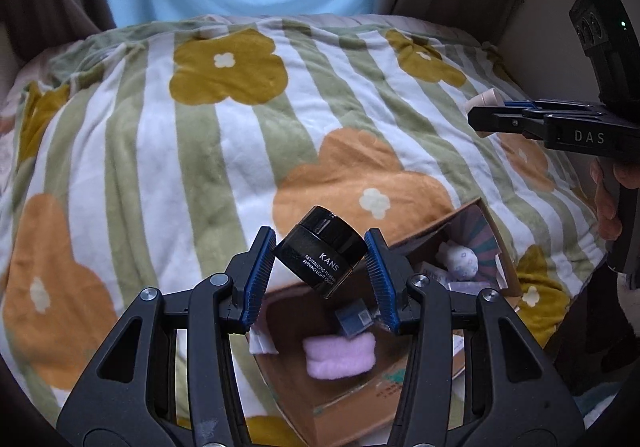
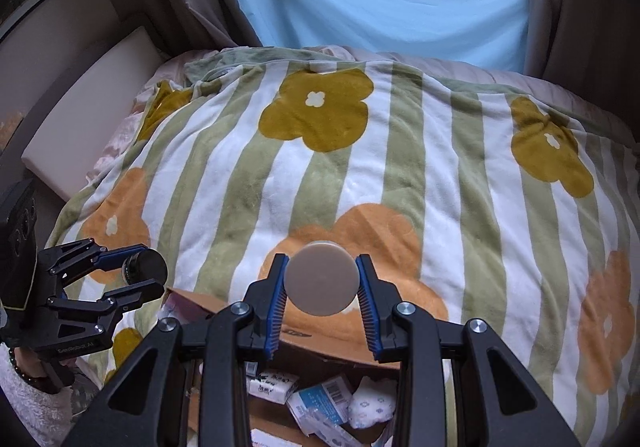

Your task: Organize objects

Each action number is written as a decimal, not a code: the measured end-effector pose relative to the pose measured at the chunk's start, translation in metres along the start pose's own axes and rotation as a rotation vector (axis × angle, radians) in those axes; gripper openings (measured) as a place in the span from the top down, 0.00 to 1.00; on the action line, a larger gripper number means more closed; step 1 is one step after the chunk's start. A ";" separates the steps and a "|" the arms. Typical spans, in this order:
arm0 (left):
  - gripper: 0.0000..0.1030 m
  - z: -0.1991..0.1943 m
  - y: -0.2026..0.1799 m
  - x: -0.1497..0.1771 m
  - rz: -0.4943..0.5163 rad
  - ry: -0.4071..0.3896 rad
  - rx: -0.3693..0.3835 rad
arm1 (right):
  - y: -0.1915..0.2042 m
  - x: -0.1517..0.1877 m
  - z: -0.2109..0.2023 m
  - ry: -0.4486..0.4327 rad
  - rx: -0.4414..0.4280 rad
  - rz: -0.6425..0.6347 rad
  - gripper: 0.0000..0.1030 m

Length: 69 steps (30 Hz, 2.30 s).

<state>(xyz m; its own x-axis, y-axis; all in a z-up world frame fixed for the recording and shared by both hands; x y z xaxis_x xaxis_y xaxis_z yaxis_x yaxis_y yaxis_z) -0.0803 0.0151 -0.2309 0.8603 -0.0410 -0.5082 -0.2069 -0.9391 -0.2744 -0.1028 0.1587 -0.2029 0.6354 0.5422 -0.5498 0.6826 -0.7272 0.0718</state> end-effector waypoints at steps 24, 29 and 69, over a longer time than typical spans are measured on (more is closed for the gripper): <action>0.58 0.038 0.001 0.140 -0.277 0.128 -0.068 | 0.040 0.116 0.040 0.170 -0.066 0.009 0.70; 0.58 0.049 -0.007 0.137 -0.263 0.150 -0.055 | 0.038 0.117 0.056 0.190 -0.071 0.015 0.70; 0.00 -0.048 -0.038 0.029 -0.197 -0.056 -0.178 | -0.006 0.071 -0.031 0.107 0.141 0.183 0.01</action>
<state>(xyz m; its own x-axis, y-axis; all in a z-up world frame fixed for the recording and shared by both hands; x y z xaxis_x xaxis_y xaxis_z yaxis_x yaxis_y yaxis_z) -0.0255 0.0330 -0.1959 0.8475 0.1627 -0.5053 0.0513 -0.9725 -0.2272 -0.0502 0.2146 -0.2167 0.7836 0.4321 -0.4465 0.5002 -0.8649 0.0409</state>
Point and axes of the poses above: each gripper's, at about its wrist camera, not at the fingertips, and z roughly the way its jaws point, y to its left, x to its underside, the point moved 6 cm from there along z, roughly the way its jaws point, and after that the axes turned 10 degrees about -z, right-handed, at the moved point
